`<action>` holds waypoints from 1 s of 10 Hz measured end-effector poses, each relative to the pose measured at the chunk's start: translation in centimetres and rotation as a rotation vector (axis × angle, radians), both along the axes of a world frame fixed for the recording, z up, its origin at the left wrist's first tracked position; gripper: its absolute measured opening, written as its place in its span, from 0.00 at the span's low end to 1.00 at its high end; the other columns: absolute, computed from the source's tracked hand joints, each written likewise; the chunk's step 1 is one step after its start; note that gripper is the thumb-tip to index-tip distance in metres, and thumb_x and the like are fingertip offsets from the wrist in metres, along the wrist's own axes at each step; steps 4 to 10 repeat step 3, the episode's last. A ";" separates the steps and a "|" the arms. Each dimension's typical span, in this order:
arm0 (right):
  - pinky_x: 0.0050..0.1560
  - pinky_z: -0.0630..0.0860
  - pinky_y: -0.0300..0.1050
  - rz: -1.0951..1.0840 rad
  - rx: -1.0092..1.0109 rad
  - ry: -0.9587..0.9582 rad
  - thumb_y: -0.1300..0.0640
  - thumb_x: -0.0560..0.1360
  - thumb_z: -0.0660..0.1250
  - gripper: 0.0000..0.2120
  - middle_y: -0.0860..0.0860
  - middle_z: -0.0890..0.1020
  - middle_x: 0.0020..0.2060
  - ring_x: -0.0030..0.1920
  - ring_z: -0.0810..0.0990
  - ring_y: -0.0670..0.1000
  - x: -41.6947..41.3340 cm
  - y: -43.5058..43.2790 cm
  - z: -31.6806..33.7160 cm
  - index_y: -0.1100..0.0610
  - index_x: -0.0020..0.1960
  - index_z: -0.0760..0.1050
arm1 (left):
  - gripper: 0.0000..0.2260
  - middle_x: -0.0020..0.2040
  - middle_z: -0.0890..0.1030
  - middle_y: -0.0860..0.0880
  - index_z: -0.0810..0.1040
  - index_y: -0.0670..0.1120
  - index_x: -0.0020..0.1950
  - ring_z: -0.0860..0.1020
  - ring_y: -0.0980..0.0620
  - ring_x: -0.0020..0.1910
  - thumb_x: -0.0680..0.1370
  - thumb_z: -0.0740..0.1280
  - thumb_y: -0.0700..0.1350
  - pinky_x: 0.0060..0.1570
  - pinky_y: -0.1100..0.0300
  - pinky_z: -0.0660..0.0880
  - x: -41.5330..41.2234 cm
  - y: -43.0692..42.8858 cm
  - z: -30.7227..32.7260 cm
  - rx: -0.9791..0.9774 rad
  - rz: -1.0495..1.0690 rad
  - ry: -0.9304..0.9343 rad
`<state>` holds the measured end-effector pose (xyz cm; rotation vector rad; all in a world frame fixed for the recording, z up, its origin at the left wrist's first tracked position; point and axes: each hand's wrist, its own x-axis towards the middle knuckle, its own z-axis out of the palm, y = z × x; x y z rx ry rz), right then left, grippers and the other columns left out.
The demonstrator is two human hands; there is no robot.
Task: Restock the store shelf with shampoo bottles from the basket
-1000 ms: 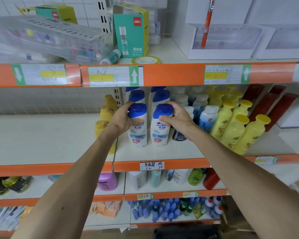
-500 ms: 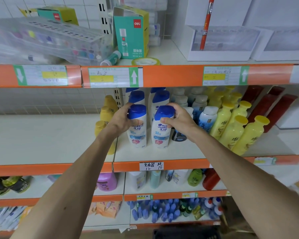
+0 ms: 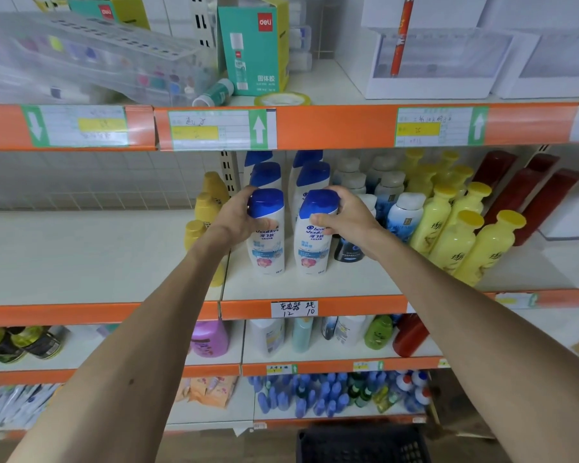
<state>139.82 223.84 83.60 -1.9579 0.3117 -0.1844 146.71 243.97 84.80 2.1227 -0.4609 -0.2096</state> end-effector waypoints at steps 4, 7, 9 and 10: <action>0.58 0.80 0.53 -0.036 -0.051 0.046 0.59 0.72 0.75 0.27 0.52 0.77 0.64 0.61 0.78 0.52 -0.8 0.3 1.0 0.55 0.68 0.67 | 0.36 0.63 0.72 0.48 0.62 0.45 0.72 0.73 0.50 0.59 0.68 0.76 0.38 0.63 0.55 0.71 -0.4 -0.6 0.5 -0.061 0.027 0.010; 0.58 0.80 0.53 -0.036 -0.051 0.046 0.59 0.72 0.75 0.27 0.52 0.77 0.64 0.61 0.78 0.52 -0.8 0.3 1.0 0.55 0.68 0.67 | 0.36 0.63 0.72 0.48 0.62 0.45 0.72 0.73 0.50 0.59 0.68 0.76 0.38 0.63 0.55 0.71 -0.4 -0.6 0.5 -0.061 0.027 0.010; 0.58 0.80 0.53 -0.036 -0.051 0.046 0.59 0.72 0.75 0.27 0.52 0.77 0.64 0.61 0.78 0.52 -0.8 0.3 1.0 0.55 0.68 0.67 | 0.36 0.63 0.72 0.48 0.62 0.45 0.72 0.73 0.50 0.59 0.68 0.76 0.38 0.63 0.55 0.71 -0.4 -0.6 0.5 -0.061 0.027 0.010; 0.58 0.80 0.53 -0.036 -0.051 0.046 0.59 0.72 0.75 0.27 0.52 0.77 0.64 0.61 0.78 0.52 -0.8 0.3 1.0 0.55 0.68 0.67 | 0.36 0.63 0.72 0.48 0.62 0.45 0.72 0.73 0.50 0.59 0.68 0.76 0.38 0.63 0.55 0.71 -0.4 -0.6 0.5 -0.061 0.027 0.010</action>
